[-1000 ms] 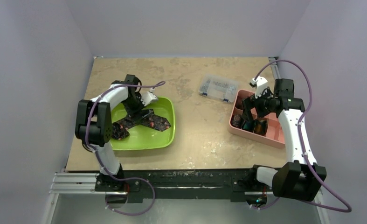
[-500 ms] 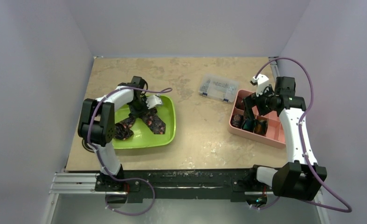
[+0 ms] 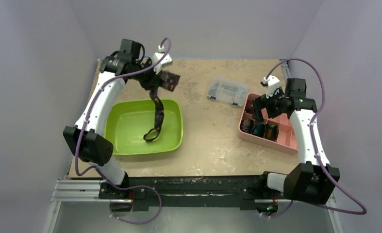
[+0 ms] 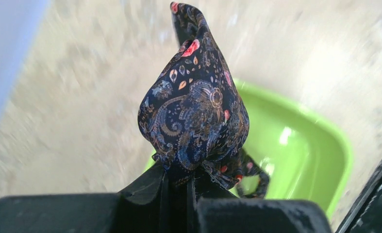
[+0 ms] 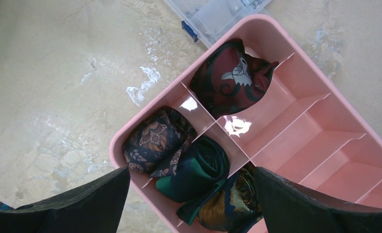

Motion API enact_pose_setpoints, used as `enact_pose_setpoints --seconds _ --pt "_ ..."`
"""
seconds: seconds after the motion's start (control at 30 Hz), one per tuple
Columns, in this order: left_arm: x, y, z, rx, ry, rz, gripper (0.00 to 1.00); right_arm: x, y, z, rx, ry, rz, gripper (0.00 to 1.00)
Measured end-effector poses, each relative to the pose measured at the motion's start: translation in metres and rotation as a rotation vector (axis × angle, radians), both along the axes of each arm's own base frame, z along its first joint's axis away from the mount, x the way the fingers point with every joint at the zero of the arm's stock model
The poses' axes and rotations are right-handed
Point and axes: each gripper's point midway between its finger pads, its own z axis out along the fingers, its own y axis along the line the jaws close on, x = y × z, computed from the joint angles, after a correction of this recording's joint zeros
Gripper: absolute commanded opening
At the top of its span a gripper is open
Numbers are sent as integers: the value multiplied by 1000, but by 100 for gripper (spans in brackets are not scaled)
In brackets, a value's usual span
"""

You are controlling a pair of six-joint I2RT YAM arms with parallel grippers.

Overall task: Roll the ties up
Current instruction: Pick up the tie from the bin, then place the tie at the center of the board.

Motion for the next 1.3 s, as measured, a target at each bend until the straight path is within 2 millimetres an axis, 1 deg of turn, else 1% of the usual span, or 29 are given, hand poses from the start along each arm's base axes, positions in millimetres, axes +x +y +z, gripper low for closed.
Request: enact_pose_setpoints --seconds 0.07,0.1,0.13,0.2,0.27,0.33,0.4,0.47,0.5,0.53,0.57,0.6,0.63,0.67,0.73,0.77,0.8,0.83,0.87,0.9,0.93,0.97,1.0,1.03,1.07,1.13,1.2,1.23,1.3 --pt "-2 -27 55 -100 -83 -28 0 3 1 -2 15 7 -4 99" --pt "-7 -43 81 -150 -116 -49 0 5 2 -4 23 10 -9 99" --pt "-14 -57 102 -189 -141 -75 0 6 2 -5 29 14 -14 99" --pt "-33 -86 140 -266 -177 -131 0 9 3 -8 42 27 -27 99" --pt "-57 -117 180 -364 -207 -201 0 11 3 -9 53 32 -42 99" --pt "-78 -138 211 -444 -227 -255 0 14 3 -9 61 31 -54 99" --pt "-97 -153 240 -530 -243 -295 0 14 3 -8 66 32 -63 99" --pt "-110 -161 255 -585 -241 -321 0 15 2 -8 71 34 -74 99" --pt "-116 -165 257 -599 -236 -335 0 15 2 -8 74 34 -80 99" --pt "-121 -169 254 -603 -223 -346 0 15 1 -7 74 35 -88 99" --pt "-127 -174 246 -596 -200 -359 0 15 -1 -7 77 35 -100 99" --pt "-133 -179 232 -581 -167 -372 0 16 -4 -5 79 33 -111 99" --pt "-138 -184 213 -556 -129 -386 0 16 -7 -4 81 31 -123 99" --pt "-141 -189 190 -524 -92 -396 0 16 -10 -1 81 27 -134 99" --pt "-149 -195 130 -428 5 -407 0 16 -16 3 77 24 -145 99" --pt "-153 -197 88 -357 66 -406 0 15 -19 5 68 24 -142 99" --pt "-155 -197 59 -307 108 -406 4 13 -20 5 60 24 -136 99" --pt "-159 -195 23 -240 164 -403 13 10 -22 5 46 27 -122 98" --pt "-162 -192 -4 -188 205 -399 31 6 -22 4 36 36 -108 97" --pt "-164 -187 -32 -128 246 -394 46 0 -22 4 19 44 -84 97" --pt "-167 -180 -55 -74 279 -392 71 -7 -22 3 -1 53 -59 96" --pt "-169 -173 -74 -23 312 -388 92 -16 -23 3 -27 63 -30 95" --pt "-170 -168 -82 8 325 -391 96 -23 -23 4 -48 70 -8 93" --pt "-170 -163 -87 29 337 -388 99 -32 -24 6 -74 76 19 87" --pt "-171 -159 -88 35 351 -381 100 -42 -25 8 -100 83 46 81" --pt "-168 -148 -80 23 354 -364 99 -60 -27 9 -151 102 92 71" --pt "-161 -126 -66 11 339 -317 91 -80 -32 9 -212 133 136 57" --pt "-158 -115 -60 13 321 -305 84 -89 -34 6 -242 152 152 52" --pt "-159 -82 -47 37 277 -278 68 -108 -40 -4 -293 199 176 44"
